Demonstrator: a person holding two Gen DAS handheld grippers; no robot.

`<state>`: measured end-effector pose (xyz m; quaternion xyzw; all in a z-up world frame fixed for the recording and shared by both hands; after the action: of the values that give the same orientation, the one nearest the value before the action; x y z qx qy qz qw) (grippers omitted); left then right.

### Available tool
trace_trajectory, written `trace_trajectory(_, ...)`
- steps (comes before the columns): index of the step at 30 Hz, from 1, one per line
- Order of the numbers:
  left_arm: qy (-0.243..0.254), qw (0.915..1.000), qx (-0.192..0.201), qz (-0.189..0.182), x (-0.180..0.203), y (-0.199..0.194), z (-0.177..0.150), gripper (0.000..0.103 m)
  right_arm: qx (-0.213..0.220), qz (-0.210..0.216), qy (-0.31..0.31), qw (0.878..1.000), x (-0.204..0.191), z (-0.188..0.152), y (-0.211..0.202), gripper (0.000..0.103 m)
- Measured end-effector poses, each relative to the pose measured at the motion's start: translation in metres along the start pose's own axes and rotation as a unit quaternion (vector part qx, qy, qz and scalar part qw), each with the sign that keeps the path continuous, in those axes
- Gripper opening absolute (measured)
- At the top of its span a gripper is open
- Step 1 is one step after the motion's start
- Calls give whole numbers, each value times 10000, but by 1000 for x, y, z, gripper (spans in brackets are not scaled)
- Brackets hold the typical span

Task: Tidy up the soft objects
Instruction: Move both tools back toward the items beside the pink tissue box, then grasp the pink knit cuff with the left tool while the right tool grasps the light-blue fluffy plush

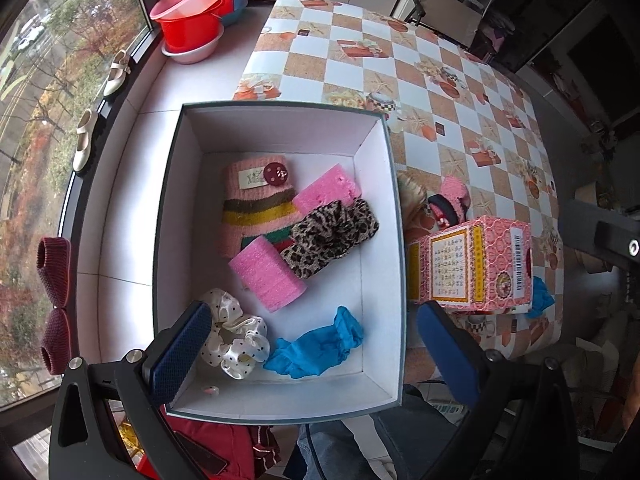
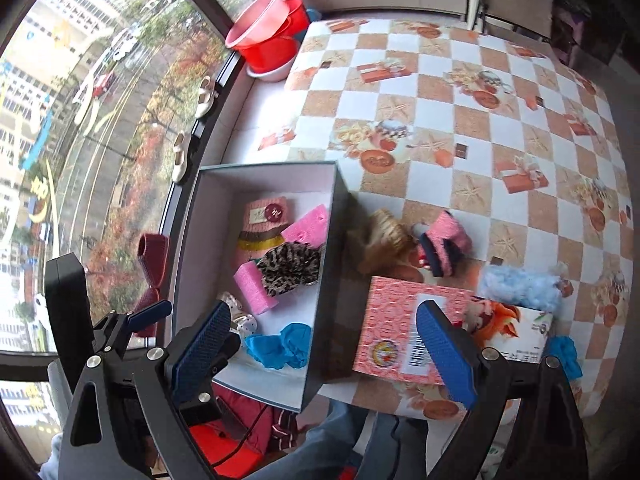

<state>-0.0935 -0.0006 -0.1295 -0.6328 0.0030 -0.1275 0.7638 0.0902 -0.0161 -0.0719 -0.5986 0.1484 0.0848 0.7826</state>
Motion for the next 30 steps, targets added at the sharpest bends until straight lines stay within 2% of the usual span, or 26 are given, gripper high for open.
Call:
trace_trajectory(4,229,9997,11,-75,21,-6,16,103,190,-64,371,9991,37,3,-20,95)
trace_trajectory(8,437,9989,-30,-161,45,-7,31,103,271,-225,943,9949,90,1,-29,95)
trace_trajectory(13,745,9969,-198,-132,76,3,41,103,145,-423,1703,9844,157,-16,-25,95)
trace_trajectory(18,952,9946,-385,-154,103,17,50,103,-97,-533,2202,9739,209,-40,-11,95)
trace_trajectory(24,1304,9897,-585,-56,137,37,71,103,-373,-532,2658,9618,252,-55,13,95)
trace_trajectory(30,1739,9802,-943,49,177,69,97,103,-558,-362,3000,9516,282,-57,31,95)
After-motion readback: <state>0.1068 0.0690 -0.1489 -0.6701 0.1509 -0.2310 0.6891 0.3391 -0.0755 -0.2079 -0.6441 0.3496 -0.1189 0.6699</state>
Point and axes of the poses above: each gripper's, at about its wrist camera, not at the fingertips, and y roughly the way its jaws point, x to its right, z to its top, the point moved 7 cm from there along y, roughly the way its jaws point, and after that the axes turned 1 degree about x, right-handed, at the moved point
